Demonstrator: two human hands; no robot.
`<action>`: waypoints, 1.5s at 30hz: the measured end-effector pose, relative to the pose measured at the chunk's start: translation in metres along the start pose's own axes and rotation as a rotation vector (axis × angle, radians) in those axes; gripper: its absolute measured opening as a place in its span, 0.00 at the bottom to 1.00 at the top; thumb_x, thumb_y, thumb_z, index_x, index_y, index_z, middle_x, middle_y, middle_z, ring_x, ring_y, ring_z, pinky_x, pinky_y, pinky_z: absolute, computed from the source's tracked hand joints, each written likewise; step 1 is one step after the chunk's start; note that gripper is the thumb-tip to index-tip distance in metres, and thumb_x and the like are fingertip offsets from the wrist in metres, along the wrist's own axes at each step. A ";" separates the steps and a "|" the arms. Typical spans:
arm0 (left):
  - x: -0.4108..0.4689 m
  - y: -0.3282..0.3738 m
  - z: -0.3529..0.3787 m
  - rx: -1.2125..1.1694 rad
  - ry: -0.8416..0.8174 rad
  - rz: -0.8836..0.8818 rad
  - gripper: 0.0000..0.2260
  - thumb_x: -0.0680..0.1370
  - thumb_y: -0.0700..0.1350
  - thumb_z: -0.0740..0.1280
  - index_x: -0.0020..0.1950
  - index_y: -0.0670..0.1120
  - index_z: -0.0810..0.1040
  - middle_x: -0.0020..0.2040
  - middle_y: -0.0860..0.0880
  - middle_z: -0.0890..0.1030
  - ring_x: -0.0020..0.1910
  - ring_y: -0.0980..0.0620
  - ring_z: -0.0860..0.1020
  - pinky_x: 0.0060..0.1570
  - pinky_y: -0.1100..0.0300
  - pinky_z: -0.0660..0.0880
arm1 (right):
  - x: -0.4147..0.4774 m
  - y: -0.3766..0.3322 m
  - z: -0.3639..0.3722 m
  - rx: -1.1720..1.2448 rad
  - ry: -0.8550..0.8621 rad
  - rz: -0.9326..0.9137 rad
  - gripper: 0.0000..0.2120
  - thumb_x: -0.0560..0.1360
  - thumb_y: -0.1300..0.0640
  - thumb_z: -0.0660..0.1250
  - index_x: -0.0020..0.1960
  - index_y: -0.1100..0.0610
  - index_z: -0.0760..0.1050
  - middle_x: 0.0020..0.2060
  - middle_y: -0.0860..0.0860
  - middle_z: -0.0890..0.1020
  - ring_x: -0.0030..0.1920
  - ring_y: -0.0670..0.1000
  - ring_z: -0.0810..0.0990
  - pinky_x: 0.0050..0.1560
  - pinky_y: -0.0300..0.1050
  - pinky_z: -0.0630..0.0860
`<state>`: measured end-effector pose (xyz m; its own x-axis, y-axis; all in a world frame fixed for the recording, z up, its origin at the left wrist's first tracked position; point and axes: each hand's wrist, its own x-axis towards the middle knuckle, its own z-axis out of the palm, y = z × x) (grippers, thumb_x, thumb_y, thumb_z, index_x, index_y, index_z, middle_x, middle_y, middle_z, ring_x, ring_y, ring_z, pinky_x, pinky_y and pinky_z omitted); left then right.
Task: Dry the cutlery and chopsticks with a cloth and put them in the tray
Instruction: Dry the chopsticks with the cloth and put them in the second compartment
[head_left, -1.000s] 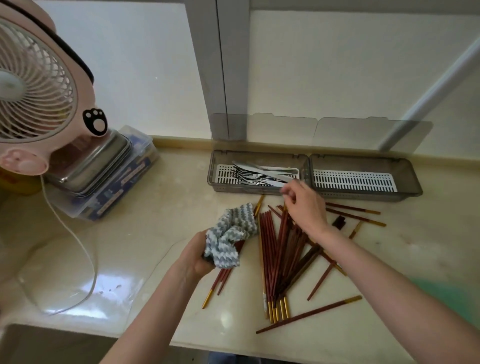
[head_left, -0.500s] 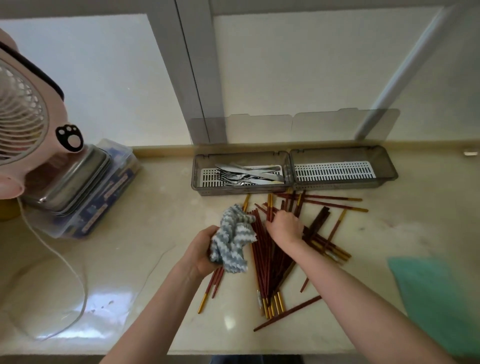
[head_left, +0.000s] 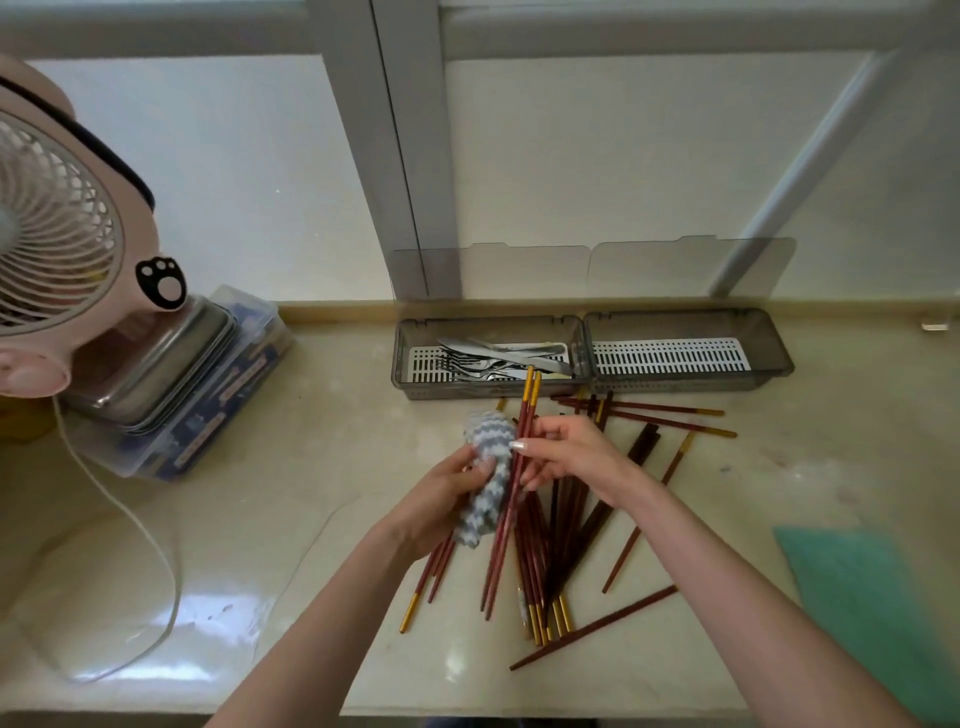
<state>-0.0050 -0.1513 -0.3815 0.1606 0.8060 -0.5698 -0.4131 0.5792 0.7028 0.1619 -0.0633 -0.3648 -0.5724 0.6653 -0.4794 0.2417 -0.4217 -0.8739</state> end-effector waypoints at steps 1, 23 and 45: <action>0.000 0.000 0.004 0.060 -0.020 0.014 0.14 0.78 0.39 0.62 0.64 0.45 0.73 0.54 0.42 0.81 0.51 0.44 0.80 0.49 0.55 0.79 | -0.001 0.000 0.004 -0.017 0.007 -0.013 0.02 0.75 0.65 0.68 0.45 0.65 0.76 0.33 0.57 0.80 0.30 0.50 0.81 0.33 0.41 0.80; 0.000 0.020 0.011 0.293 0.012 -0.046 0.13 0.79 0.35 0.59 0.63 0.35 0.72 0.53 0.37 0.78 0.47 0.46 0.78 0.50 0.54 0.77 | -0.007 -0.008 -0.010 -0.095 0.235 -0.084 0.04 0.71 0.67 0.71 0.44 0.66 0.78 0.32 0.59 0.80 0.27 0.51 0.80 0.29 0.43 0.80; -0.011 0.014 0.023 0.965 0.106 0.117 0.14 0.74 0.48 0.70 0.31 0.48 0.70 0.31 0.52 0.72 0.31 0.56 0.71 0.33 0.65 0.67 | -0.011 -0.037 -0.058 -0.276 0.608 -0.096 0.03 0.71 0.67 0.70 0.40 0.61 0.79 0.33 0.58 0.82 0.25 0.48 0.80 0.27 0.36 0.78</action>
<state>0.0076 -0.1494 -0.3555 0.0641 0.8768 -0.4766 0.4971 0.3861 0.7771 0.2053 -0.0193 -0.3315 -0.0776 0.9545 -0.2879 0.4493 -0.2243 -0.8648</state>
